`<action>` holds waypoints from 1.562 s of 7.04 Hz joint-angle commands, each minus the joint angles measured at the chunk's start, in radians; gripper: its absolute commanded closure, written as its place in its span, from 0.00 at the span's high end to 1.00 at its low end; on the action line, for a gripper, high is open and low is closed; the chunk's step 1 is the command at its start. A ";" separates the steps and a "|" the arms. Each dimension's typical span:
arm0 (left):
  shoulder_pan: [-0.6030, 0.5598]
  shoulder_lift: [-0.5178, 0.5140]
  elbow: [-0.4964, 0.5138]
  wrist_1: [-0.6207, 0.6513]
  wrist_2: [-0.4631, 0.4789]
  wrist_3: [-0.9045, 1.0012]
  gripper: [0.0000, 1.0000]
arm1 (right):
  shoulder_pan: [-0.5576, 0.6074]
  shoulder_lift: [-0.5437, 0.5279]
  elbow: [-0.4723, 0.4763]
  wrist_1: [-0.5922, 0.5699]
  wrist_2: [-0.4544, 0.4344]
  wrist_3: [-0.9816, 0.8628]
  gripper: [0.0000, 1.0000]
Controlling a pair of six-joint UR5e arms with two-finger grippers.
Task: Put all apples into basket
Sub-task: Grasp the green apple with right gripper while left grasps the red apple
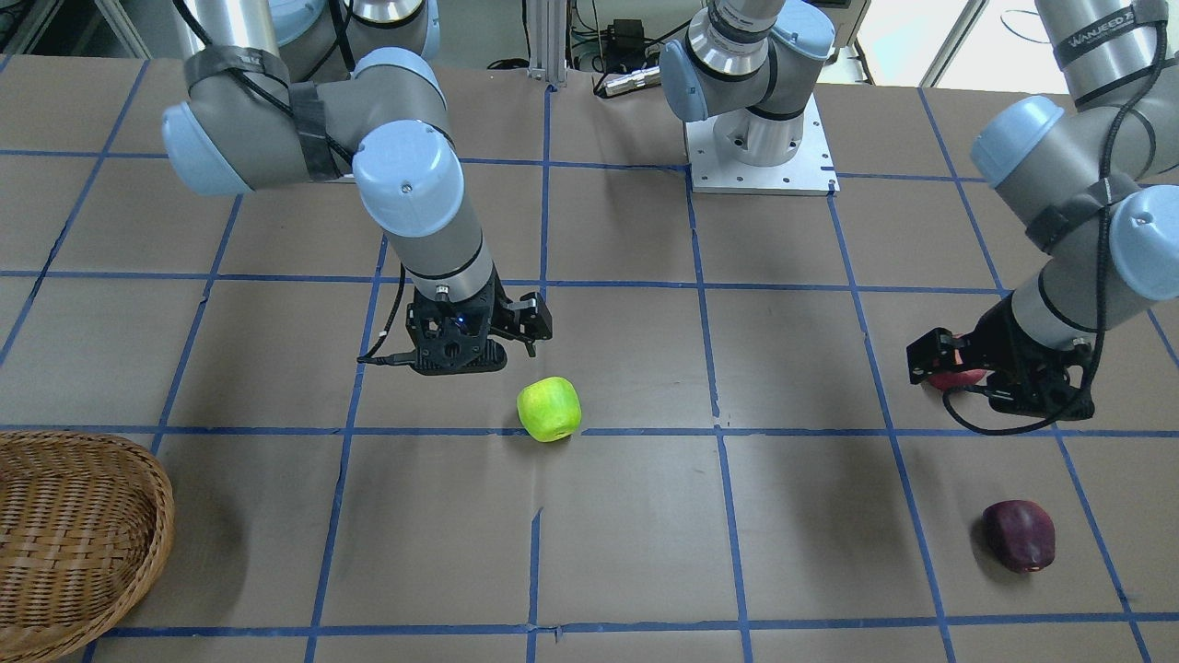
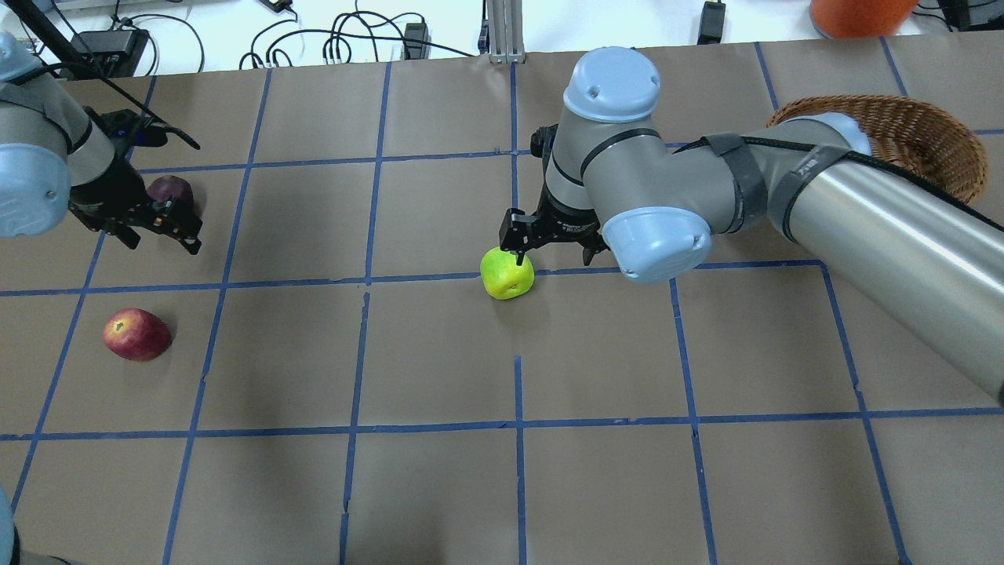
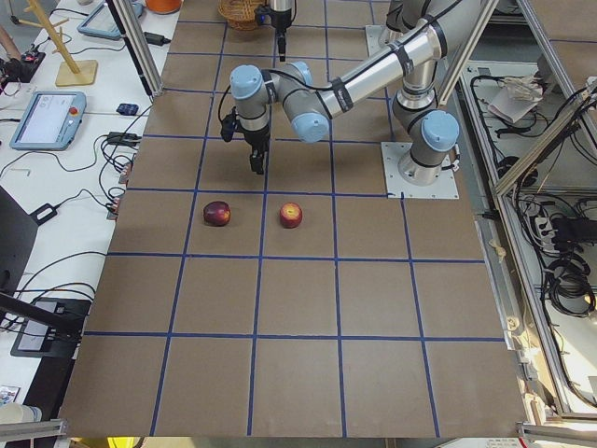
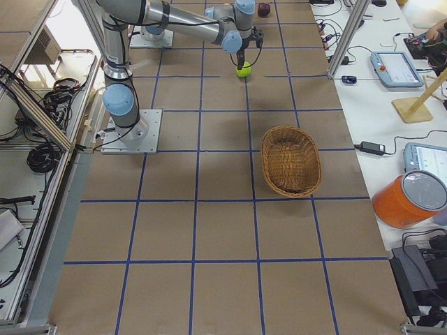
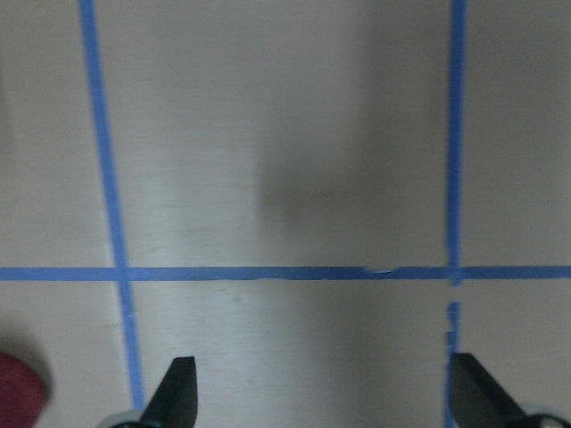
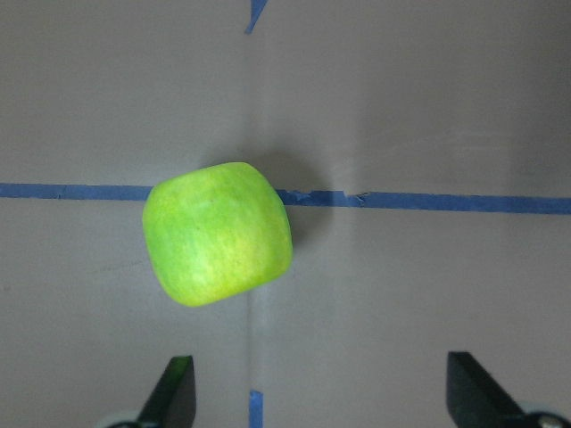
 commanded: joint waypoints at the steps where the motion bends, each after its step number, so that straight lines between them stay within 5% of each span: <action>1: 0.118 -0.046 -0.022 0.008 0.024 0.220 1.00 | 0.045 0.097 -0.047 -0.076 -0.005 0.043 1.00; 4: 0.135 -0.112 -0.083 0.075 0.107 0.314 1.00 | 0.050 0.164 -0.094 -0.076 -0.003 0.046 1.00; 8: 0.138 -0.167 -0.120 0.127 0.096 0.300 1.00 | 0.058 0.226 -0.095 -0.134 0.006 0.065 1.00; 9: 0.140 -0.167 -0.120 0.131 0.096 0.293 0.88 | 0.058 0.236 -0.094 -0.159 0.000 0.063 0.90; 10: 0.141 -0.157 -0.119 0.129 0.093 0.303 0.41 | 0.058 0.237 -0.094 -0.160 -0.006 0.065 0.32; 11: 0.141 -0.147 -0.117 0.123 0.093 0.294 0.17 | 0.055 0.224 -0.100 -0.159 -0.011 0.062 0.00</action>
